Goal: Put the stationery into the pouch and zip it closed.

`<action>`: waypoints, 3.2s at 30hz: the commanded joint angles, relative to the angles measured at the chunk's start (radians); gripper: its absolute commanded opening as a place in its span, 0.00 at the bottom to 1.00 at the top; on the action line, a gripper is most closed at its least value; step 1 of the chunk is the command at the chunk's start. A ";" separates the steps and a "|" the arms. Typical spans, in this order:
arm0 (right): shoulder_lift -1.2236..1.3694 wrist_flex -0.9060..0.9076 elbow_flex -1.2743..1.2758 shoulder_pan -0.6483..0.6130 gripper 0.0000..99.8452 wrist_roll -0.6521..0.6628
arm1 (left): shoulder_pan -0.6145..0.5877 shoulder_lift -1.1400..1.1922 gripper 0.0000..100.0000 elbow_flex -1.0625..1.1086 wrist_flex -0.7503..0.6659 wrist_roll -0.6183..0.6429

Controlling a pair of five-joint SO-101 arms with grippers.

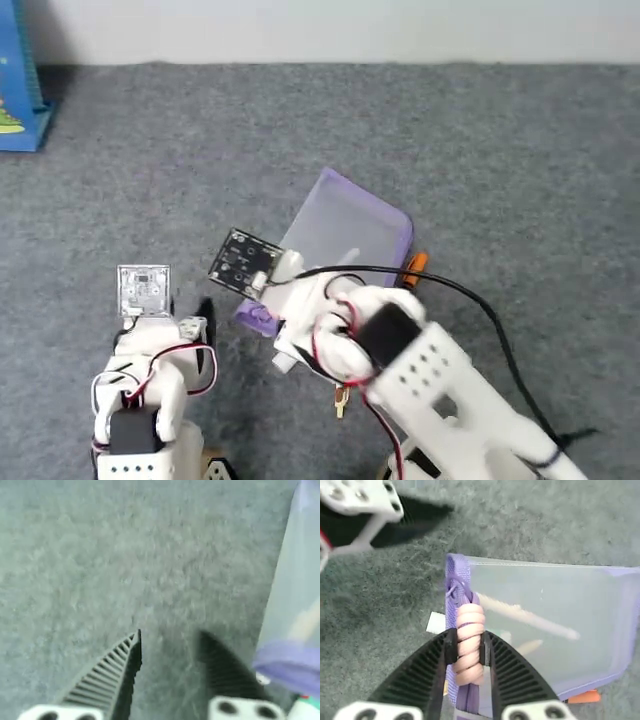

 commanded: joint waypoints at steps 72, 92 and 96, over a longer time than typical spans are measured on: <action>-0.200 0.030 0.057 0.073 0.01 0.021 | 0.379 -0.015 0.18 -0.024 -0.193 -0.094; -0.202 0.048 0.068 0.054 0.01 0.028 | 0.350 -0.015 0.01 0.033 -0.288 -0.095; -0.208 0.064 0.061 0.127 0.01 0.061 | 0.252 -0.015 0.01 0.022 -0.290 -0.089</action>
